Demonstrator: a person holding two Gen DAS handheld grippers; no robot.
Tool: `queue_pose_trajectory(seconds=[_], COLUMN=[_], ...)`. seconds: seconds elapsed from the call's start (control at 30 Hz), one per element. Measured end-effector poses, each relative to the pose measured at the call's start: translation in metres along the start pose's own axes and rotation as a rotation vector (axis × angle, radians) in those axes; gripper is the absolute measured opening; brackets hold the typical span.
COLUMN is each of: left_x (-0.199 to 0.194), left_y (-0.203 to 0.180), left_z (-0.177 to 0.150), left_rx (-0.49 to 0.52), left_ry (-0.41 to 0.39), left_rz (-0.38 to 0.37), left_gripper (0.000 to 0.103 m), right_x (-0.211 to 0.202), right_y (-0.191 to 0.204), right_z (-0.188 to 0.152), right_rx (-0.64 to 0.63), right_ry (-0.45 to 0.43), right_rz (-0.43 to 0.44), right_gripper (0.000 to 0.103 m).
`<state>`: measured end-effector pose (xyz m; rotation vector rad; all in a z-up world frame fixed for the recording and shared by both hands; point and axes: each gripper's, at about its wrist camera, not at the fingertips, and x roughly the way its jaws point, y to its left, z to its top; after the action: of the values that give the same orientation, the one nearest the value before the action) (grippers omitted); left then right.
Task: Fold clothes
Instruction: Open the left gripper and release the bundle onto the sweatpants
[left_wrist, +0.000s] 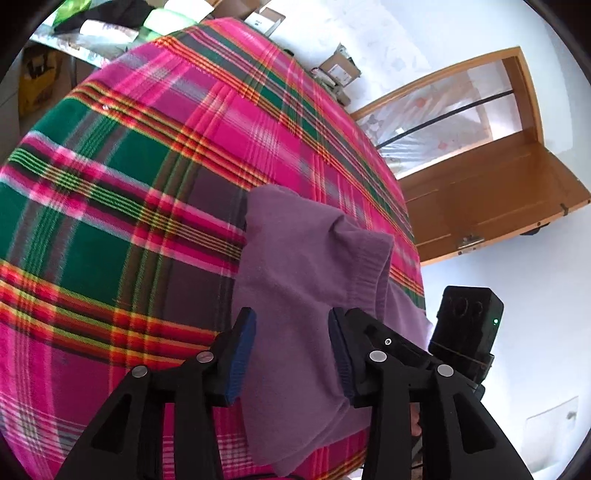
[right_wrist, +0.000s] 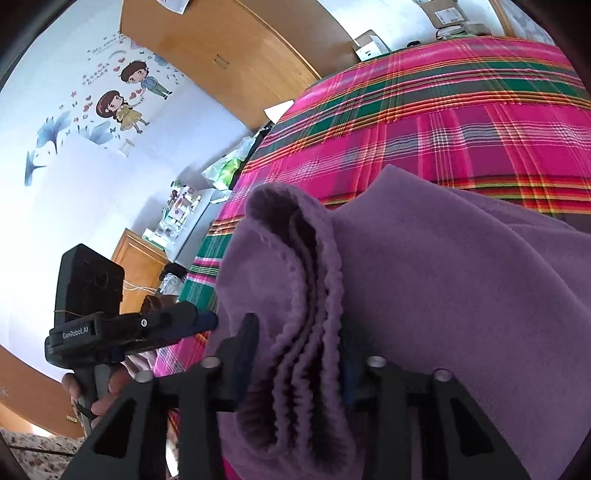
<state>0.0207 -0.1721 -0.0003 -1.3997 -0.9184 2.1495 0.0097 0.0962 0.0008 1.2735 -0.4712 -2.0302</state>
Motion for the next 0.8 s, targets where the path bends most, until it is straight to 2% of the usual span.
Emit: queue_pose_trajectory(seconds=[0.07,0.1,0.33,0.5,0.8], left_x=[0.0,0.0,-0.002,-0.002,0.011], left_y=[0.001,0.001,-0.002,-0.007,-0.017], left_z=[0.0,0.0,-0.001,-0.006,-0.005], left_rx=[0.004,0.007,0.037,0.067,0.079], left_ry=[-0.016,-0.025,-0.078,-0.103,-0.088], left_rz=[0.011,0.016,0.059,0.069,0.061], left_gripper=[0.053,0.057,0.064,0.064,0.064], right_x=[-0.003,-0.005,-0.025,-0.047,-0.081], right_y=[0.0,-0.001,0.0,0.0,-0.018], right_z=[-0.001,-0.002,-0.009,-0.014,-0.023], right_rx=[-0.008,-0.008,0.003,0.015,0.059], right_ry=[-0.01,-0.016,-0.068,-0.122,-0.198], right_rz=[-0.022,-0.017,0.026,0.055,0.053], right_gripper=[0.022,0.021,0.02,0.02,0.02])
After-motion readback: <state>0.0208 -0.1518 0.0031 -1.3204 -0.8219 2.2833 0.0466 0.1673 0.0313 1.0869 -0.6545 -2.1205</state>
